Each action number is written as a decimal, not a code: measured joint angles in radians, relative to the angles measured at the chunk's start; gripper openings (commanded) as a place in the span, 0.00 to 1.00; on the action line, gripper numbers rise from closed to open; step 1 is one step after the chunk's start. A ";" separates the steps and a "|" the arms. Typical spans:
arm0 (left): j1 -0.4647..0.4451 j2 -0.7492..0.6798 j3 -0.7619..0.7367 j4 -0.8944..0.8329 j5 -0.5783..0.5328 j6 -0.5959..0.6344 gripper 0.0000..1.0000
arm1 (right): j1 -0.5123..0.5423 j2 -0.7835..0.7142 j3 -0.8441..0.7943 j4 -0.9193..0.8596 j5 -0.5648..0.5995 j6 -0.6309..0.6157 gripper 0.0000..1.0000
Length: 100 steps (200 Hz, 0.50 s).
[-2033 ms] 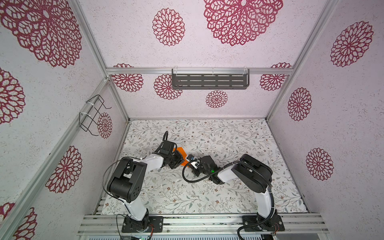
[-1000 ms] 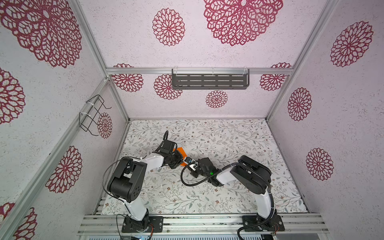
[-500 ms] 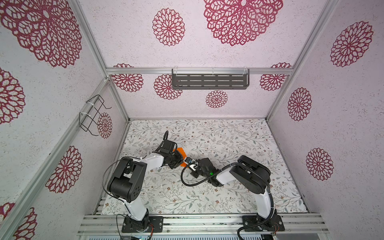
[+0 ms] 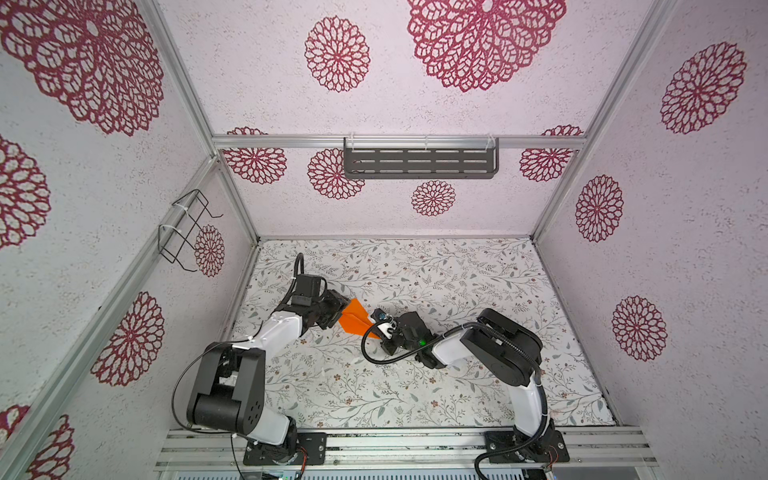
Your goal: Fold a paper plane with a square sheet of paper (pick it up from the middle)
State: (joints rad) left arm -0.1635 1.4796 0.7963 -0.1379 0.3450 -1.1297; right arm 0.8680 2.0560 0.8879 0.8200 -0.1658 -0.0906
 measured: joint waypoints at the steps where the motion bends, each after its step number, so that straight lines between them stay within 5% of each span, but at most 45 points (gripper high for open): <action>1: 0.001 -0.003 -0.002 0.001 0.000 0.000 0.57 | -0.001 0.000 0.001 -0.001 -0.002 0.004 0.07; 100: -0.048 -0.043 -0.290 0.276 -0.015 -0.041 0.38 | -0.046 0.046 0.080 -0.046 -0.182 0.231 0.07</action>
State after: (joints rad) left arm -0.2111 1.4364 0.5068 0.1383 0.3302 -1.1709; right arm 0.8219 2.1021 0.9680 0.7738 -0.3481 0.1402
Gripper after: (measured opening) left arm 0.405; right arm 0.069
